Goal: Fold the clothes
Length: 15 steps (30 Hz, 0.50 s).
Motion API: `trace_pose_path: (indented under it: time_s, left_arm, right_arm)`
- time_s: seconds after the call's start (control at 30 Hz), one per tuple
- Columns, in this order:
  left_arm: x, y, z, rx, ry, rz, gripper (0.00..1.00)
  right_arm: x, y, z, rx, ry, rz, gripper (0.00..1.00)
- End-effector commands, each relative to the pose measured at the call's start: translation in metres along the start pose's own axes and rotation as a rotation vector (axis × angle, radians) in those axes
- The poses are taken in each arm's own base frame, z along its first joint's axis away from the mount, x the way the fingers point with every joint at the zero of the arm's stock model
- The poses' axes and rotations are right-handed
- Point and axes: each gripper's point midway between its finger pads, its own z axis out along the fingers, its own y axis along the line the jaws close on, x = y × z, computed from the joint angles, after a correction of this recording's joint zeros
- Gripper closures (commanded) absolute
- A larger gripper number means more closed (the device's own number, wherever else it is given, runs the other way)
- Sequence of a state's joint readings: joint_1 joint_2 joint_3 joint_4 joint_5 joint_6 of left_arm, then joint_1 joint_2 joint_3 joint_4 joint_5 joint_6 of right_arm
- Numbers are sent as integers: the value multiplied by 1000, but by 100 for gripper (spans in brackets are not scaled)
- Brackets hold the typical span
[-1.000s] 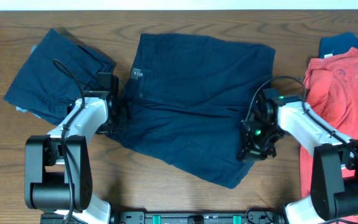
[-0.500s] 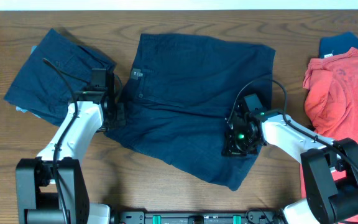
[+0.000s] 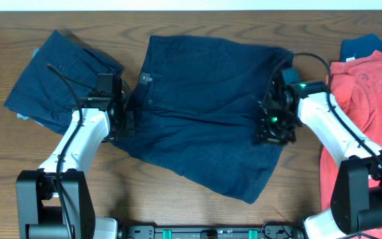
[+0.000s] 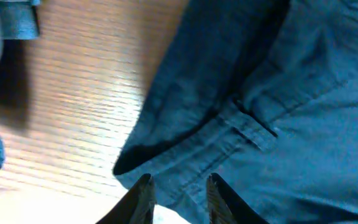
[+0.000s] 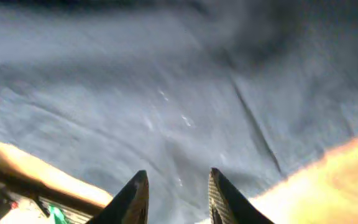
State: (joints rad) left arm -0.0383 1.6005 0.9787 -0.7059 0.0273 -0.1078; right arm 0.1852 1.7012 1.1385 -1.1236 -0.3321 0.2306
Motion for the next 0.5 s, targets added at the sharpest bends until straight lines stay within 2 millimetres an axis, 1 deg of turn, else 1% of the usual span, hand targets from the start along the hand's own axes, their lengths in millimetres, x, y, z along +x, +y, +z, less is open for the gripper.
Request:
trace_pose_path:
  time_s: [0.0,0.07,0.1,0.13,0.17,0.2,0.23,0.27,0.33,0.4,0.47]
  left_arm:
    - [-9,-7,-8,38,-28,-4,70]
    - [-10,-7,-8,39,-31,-4,70]
    - [-11,-7,-8,40,-35,-4,70]
    - [-11,-7,-8,40,-35,-4,70]
    - [-11,-7,-8,40,-36,-4,70]
    - [-11,-7,-8,40,-36,-4,69]
    - [-11,-7,-8,40,-35,-4,70]
    - [-11,-7,-8,40,-35,-4,69]
    - [-11,-7,-8,40,-35,-4,69]
    - [-11,-7,-8,40,-35,-4,70]
    - [-11,-7,-8,40,-36,-4,69]
  right_arm:
    - [-1,-35,1,144,-17,118,68]
    - [-17,-55,1,211,-99,187,64]
    - [-29,-62,1,221,-150,203,61]
    - [-39,-66,1,213,-195,207,57]
    - [-53,-72,2,210,-255,213,51]
    - [-62,-77,2,210,-297,218,44]
    - [-69,-81,2,208,-333,224,33]
    - [-75,-86,3,206,-365,228,28]
    - [-83,-94,5,196,-407,242,24]
    - [-83,-98,9,187,-414,253,24]
    - [-80,-93,14,153,-395,226,32]
